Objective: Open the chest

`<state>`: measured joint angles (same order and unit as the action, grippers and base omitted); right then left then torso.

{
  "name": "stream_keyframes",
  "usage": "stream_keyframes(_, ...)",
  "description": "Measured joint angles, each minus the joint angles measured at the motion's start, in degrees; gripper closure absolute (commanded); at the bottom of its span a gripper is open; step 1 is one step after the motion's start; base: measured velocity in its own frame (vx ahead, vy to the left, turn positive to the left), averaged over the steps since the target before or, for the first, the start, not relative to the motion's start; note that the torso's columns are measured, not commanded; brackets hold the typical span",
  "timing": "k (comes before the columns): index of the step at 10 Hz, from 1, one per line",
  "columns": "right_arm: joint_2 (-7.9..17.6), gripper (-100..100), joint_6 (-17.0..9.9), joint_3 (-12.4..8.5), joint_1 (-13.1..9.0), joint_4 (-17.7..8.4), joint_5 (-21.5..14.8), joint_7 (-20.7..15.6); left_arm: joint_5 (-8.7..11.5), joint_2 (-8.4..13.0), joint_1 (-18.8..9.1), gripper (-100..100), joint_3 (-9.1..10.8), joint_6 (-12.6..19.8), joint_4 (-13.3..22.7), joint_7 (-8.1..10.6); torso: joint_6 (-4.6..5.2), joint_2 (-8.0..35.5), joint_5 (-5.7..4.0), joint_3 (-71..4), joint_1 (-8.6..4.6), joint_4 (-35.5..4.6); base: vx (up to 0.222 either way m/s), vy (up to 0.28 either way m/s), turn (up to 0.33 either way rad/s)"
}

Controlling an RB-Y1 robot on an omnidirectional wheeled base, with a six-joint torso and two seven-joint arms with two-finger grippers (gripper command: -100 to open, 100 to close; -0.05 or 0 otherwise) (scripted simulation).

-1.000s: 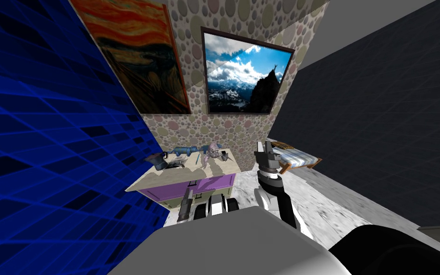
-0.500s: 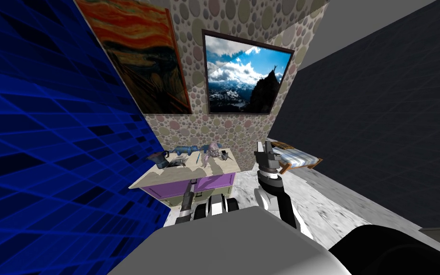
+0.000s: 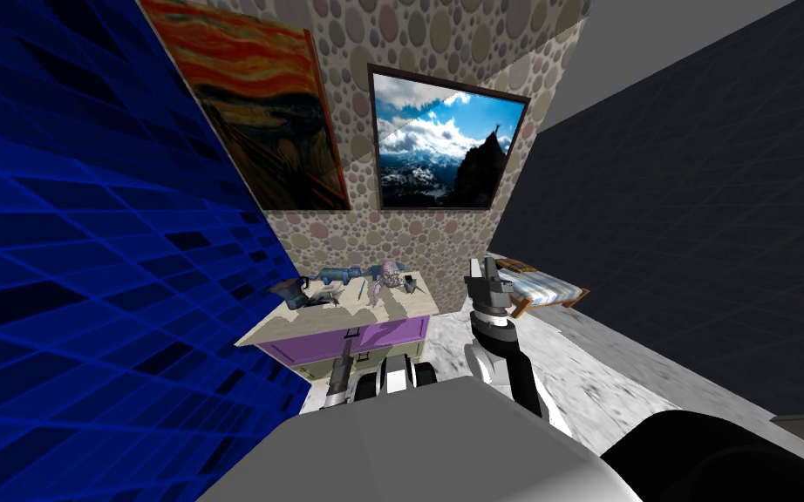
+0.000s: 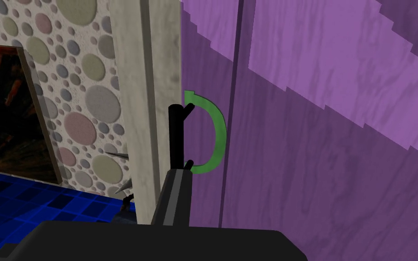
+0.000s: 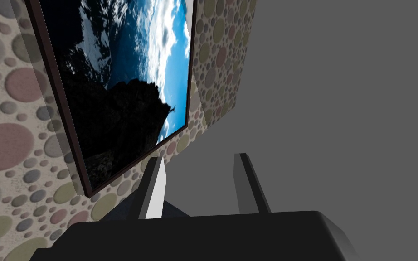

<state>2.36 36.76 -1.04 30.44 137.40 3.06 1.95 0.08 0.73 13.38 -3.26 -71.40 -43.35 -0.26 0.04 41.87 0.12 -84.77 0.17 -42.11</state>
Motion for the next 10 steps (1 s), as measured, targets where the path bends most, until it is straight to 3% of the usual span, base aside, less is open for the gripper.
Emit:
stream_keyframes(2,0.0,0,0.0,0.0,0.0,0.0,0.0,0.0,0.04,0.03,0.3,100,0.0,-1.57,1.73,0.02,-0.04,0.36,-0.11,0.17,-0.17,-0.16,0.019,-0.001,-0.006)
stream_keyframes(3,0.0,0,0.0,0.0,0.0,0.0,0.0,0.0,0.04,0.01,0.35,-100,-0.01,-1.73,1.77,0.0,-0.04,0.48,-0.12,0.25,-0.19,-0.2,0.0,0.0,0.0)
stream_keyframes(8,0.0,0,0.0,0.0,-0.01,0.0,0.0,0.0,0.05,6.53,0.19,-100,-0.01,-0.16,0.5,-0.05,-0.04,0.43,-0.12,0.21,-0.19,-0.18,-0.026,-0.012,0.011)
stream_keyframes(10,-0.01,0,0.0,0.01,-0.01,0.0,0.0,0.0,0.1,6.78,-0.78,-100,0.04,2.25,-1.27,-0.29,-0.03,0.55,-0.14,0.29,-0.27,-0.22,-0.096,-0.044,0.022)
